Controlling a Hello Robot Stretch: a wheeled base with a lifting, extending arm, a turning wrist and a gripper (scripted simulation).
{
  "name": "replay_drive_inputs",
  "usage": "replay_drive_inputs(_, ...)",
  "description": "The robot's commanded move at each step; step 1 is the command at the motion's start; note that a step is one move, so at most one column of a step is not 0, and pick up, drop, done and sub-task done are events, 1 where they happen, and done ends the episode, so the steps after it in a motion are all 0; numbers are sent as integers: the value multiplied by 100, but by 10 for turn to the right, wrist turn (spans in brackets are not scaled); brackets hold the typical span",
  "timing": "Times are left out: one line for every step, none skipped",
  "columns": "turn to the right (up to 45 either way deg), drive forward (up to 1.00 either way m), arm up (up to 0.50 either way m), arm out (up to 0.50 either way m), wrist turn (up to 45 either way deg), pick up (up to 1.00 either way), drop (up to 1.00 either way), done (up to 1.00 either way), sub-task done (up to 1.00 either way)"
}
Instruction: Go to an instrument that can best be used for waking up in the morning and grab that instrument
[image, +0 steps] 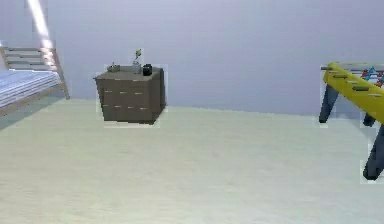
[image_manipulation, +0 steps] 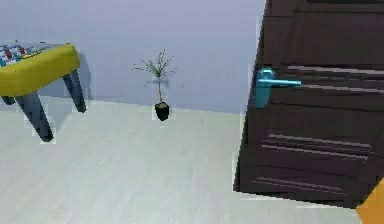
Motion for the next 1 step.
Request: replay_drive_inputs(-90,0,0,0,0,0,0,0,0)
